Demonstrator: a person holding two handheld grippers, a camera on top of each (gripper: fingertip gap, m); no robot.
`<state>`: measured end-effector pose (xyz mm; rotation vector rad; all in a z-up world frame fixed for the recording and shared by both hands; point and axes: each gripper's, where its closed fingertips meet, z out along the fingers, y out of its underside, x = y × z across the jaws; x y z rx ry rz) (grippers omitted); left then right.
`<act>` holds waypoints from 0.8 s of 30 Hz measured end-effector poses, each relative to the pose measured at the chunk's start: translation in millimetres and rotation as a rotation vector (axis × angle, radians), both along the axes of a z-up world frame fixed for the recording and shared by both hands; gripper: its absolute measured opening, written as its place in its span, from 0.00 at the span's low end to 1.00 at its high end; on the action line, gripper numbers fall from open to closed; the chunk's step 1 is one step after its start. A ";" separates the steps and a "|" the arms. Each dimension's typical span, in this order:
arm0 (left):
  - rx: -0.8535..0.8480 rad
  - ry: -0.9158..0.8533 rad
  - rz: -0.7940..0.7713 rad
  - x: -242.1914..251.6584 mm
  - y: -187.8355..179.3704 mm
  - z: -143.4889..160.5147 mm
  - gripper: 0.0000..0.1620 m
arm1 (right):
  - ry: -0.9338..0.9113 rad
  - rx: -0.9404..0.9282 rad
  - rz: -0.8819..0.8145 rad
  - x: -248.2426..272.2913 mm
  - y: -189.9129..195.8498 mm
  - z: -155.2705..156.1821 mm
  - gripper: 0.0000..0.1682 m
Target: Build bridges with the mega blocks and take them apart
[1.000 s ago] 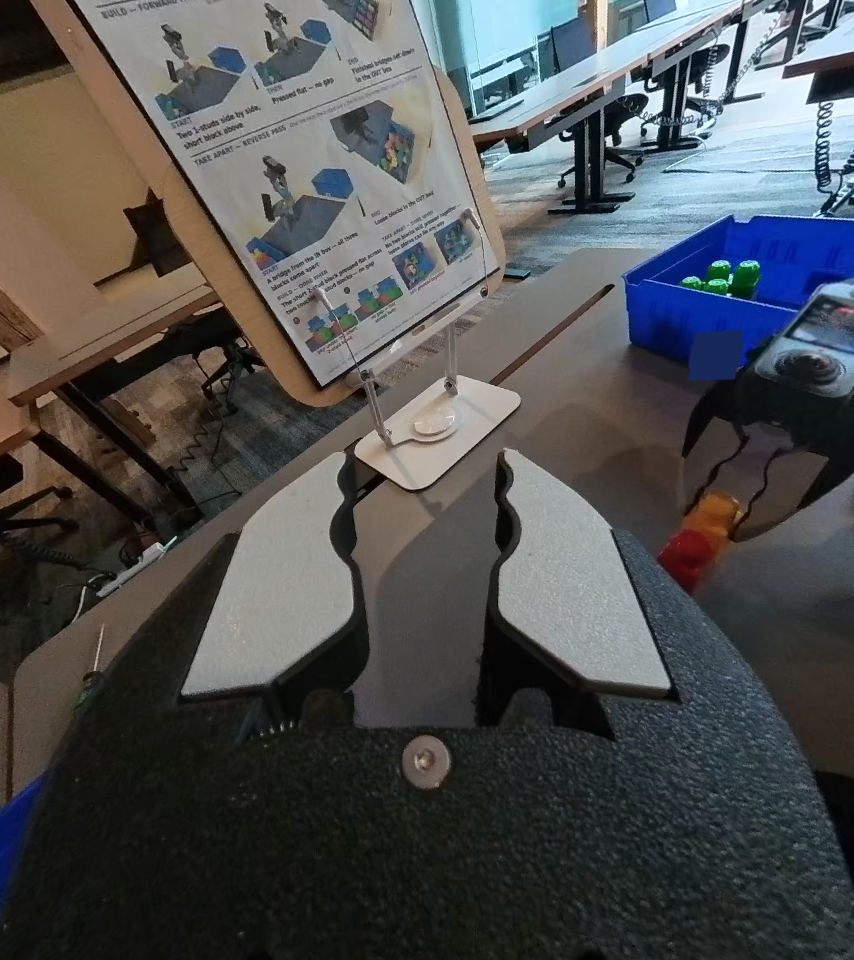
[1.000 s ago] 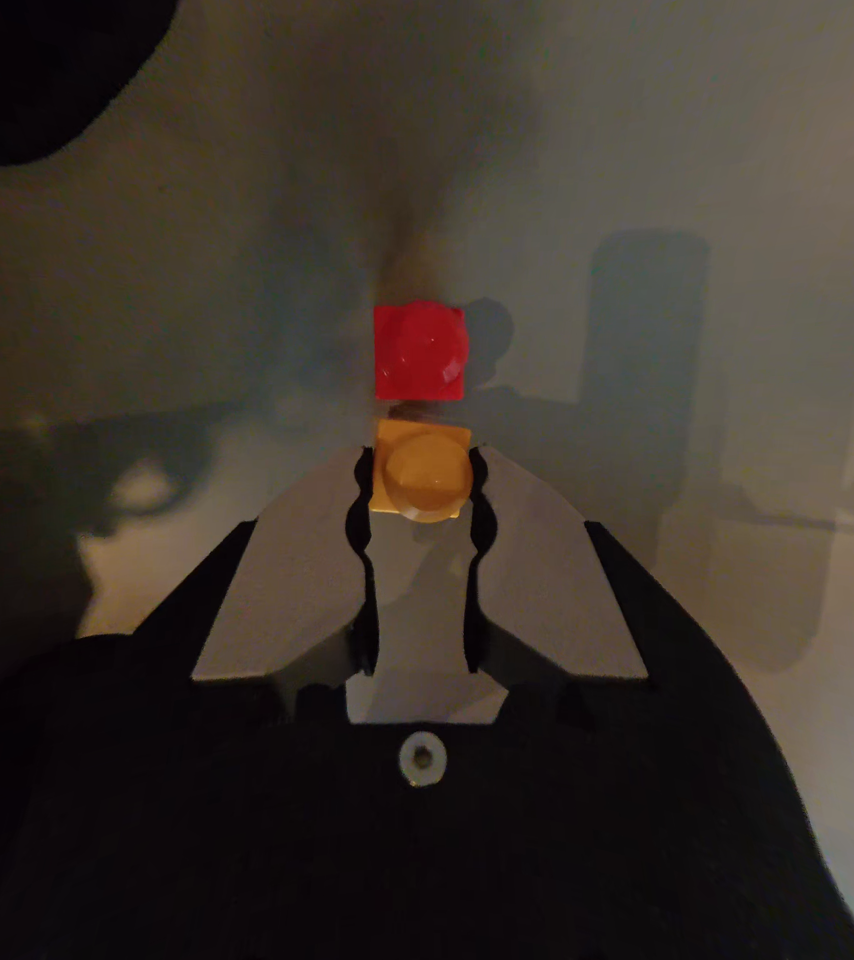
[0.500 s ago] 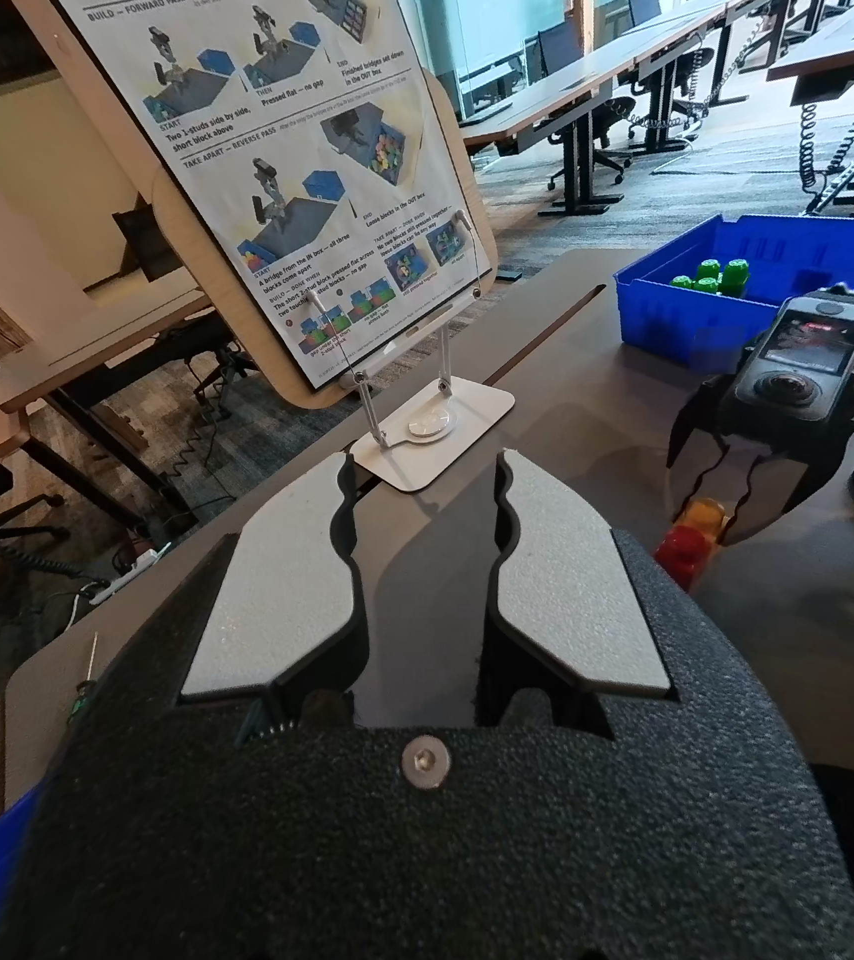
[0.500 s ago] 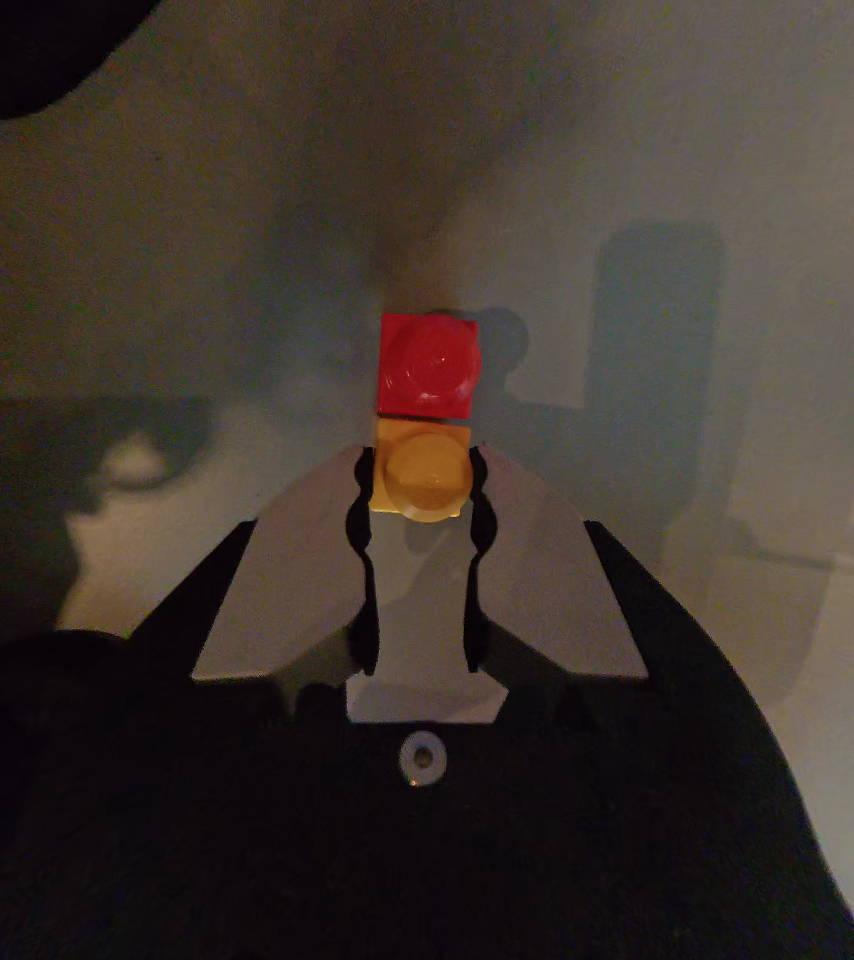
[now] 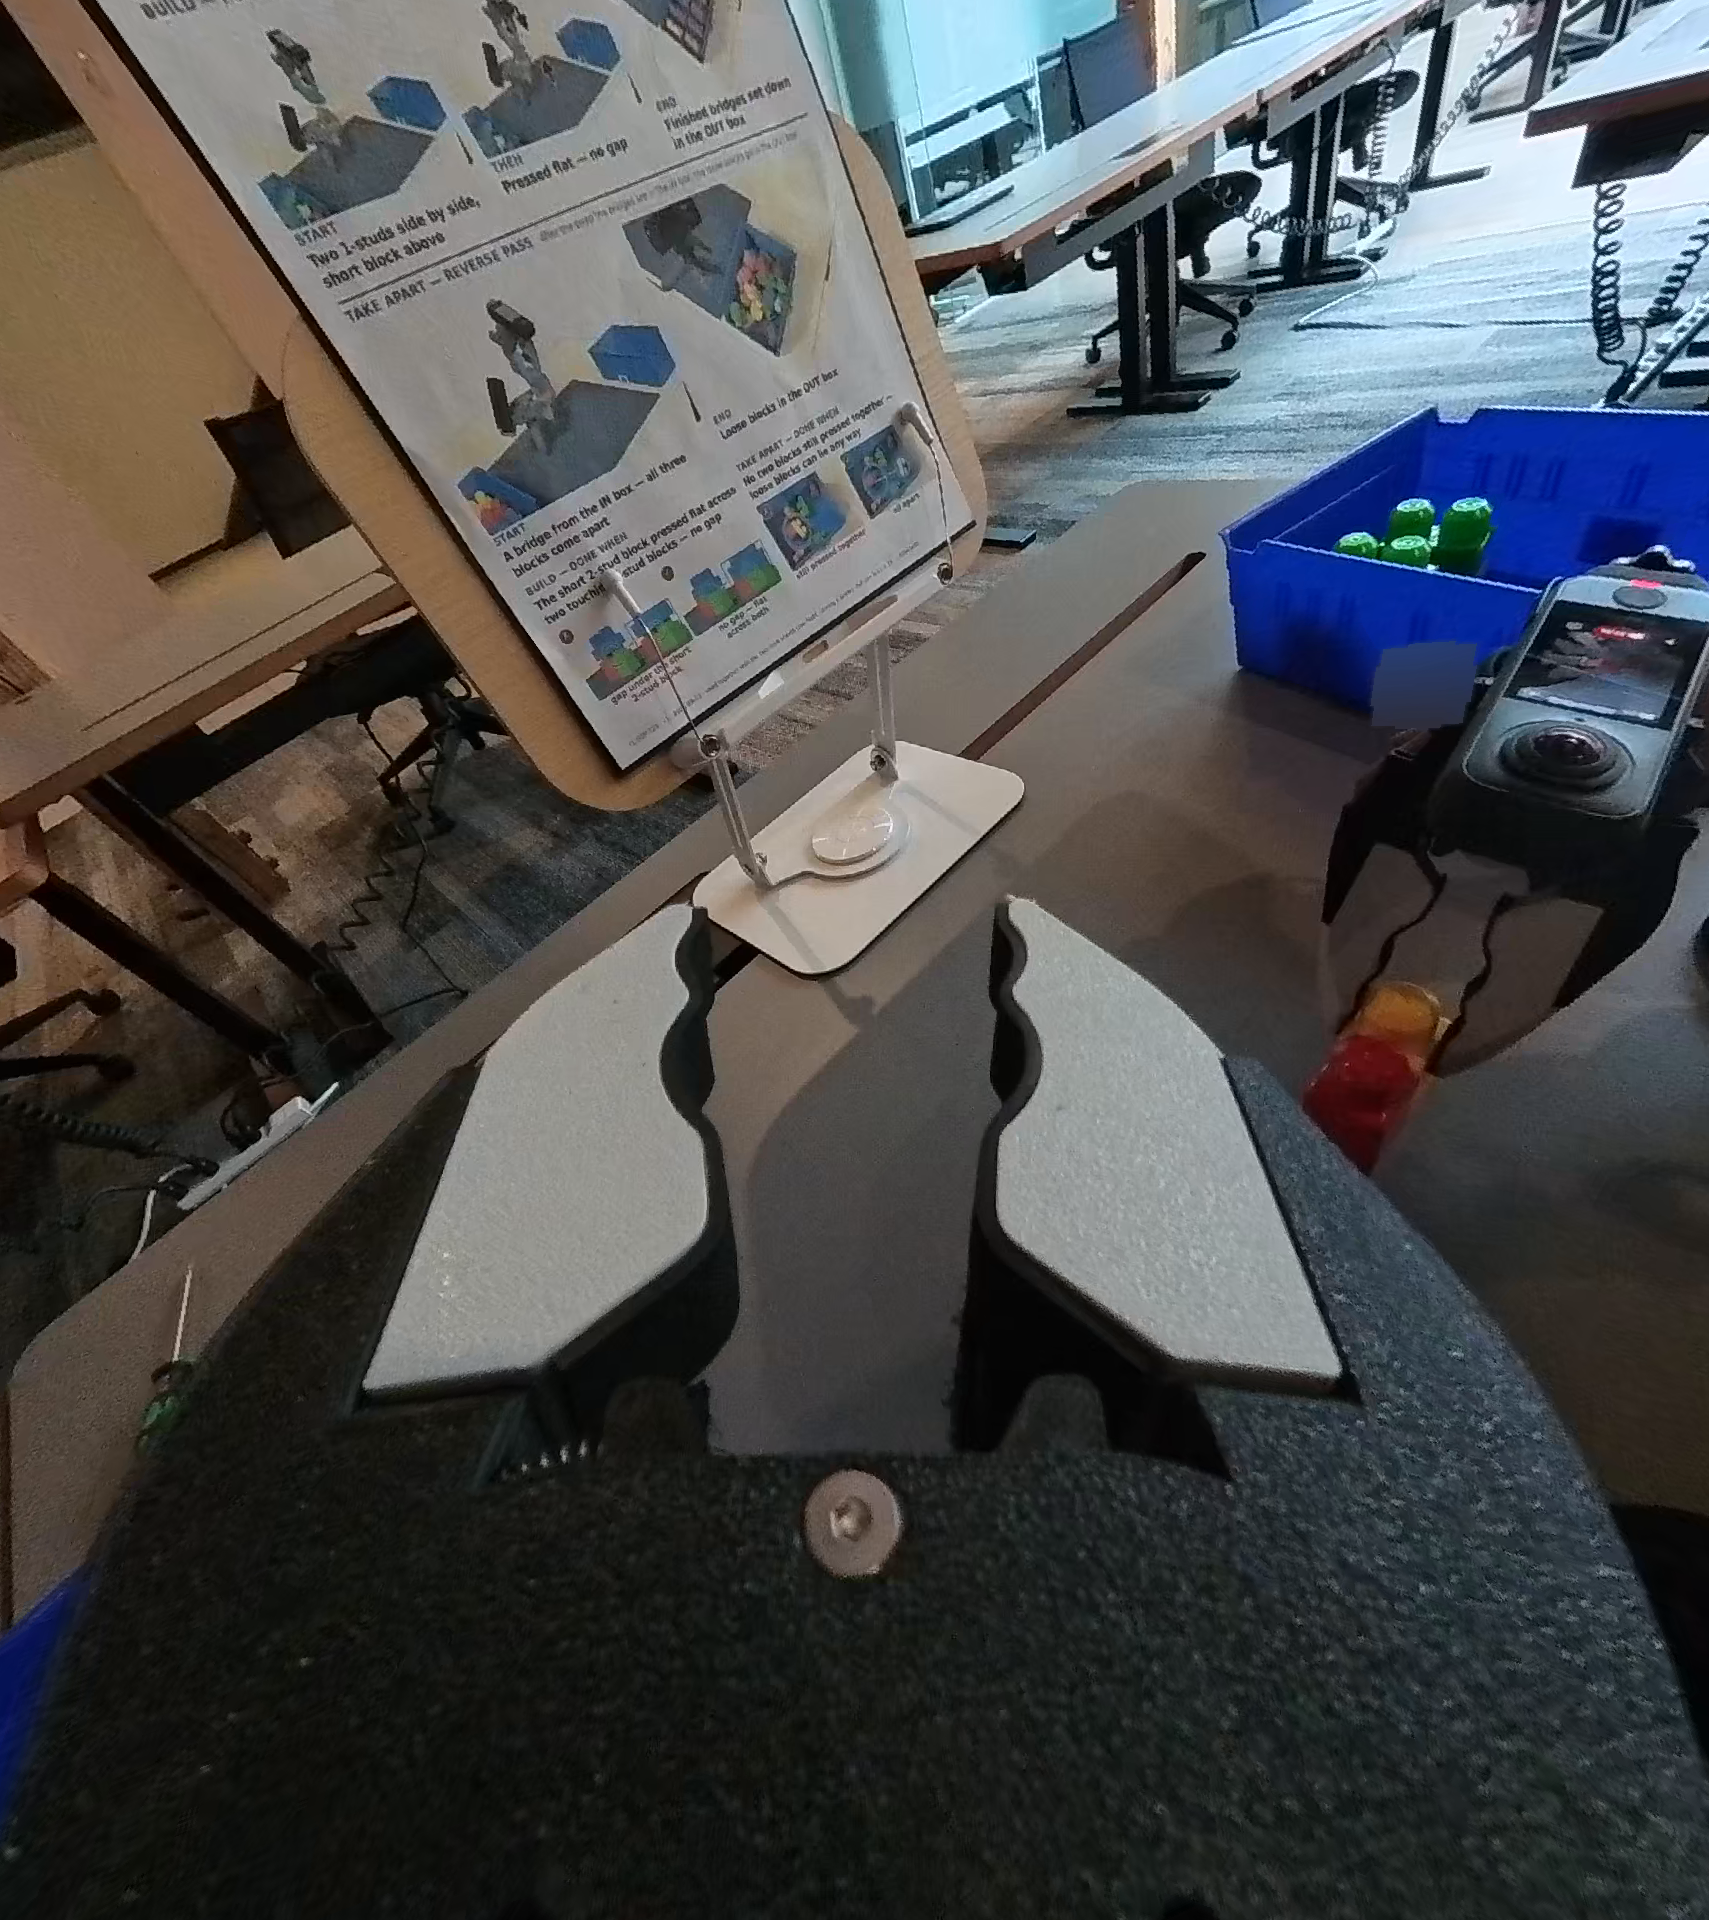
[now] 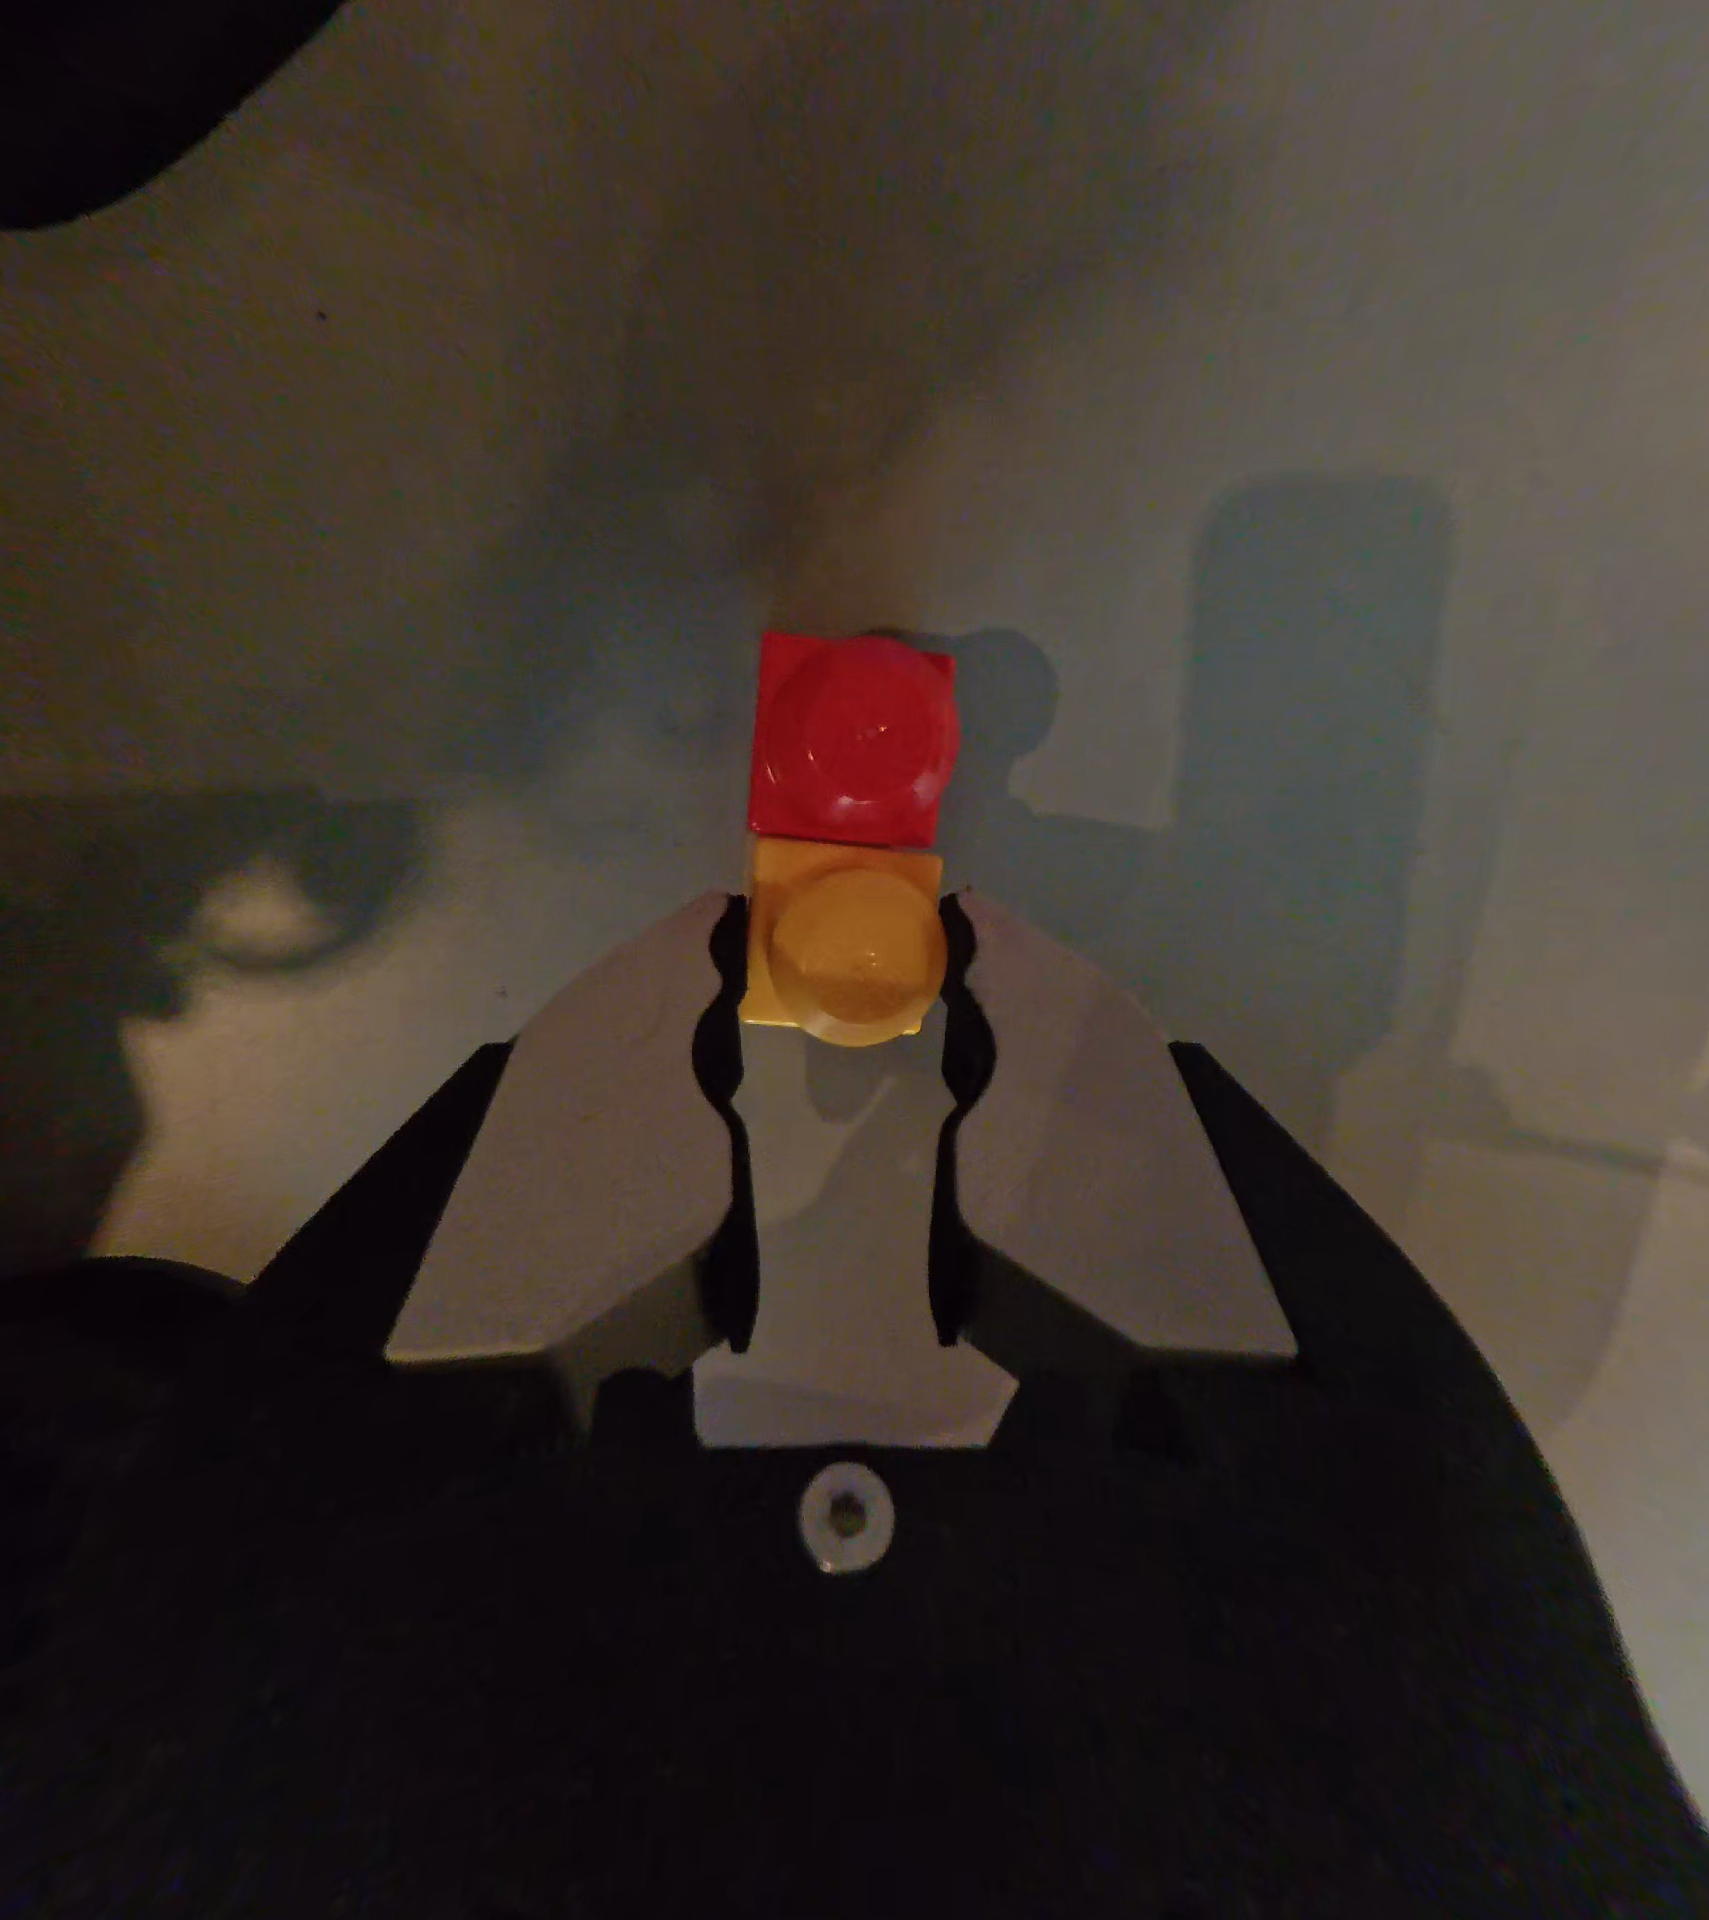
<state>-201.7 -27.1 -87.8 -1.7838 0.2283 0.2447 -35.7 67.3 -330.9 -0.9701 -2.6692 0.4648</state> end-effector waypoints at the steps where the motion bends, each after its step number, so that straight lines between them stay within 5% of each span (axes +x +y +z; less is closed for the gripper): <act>1: -0.002 0.001 0.000 -0.2 0.0 -0.3 0.32 | -0.001 0.000 0.004 0.4 -0.4 0.0 0.21; 24: -0.012 0.000 0.010 -4.1 -3.1 -3.2 0.32 | 0.001 -0.021 -0.006 -1.5 -1.7 0.3 0.21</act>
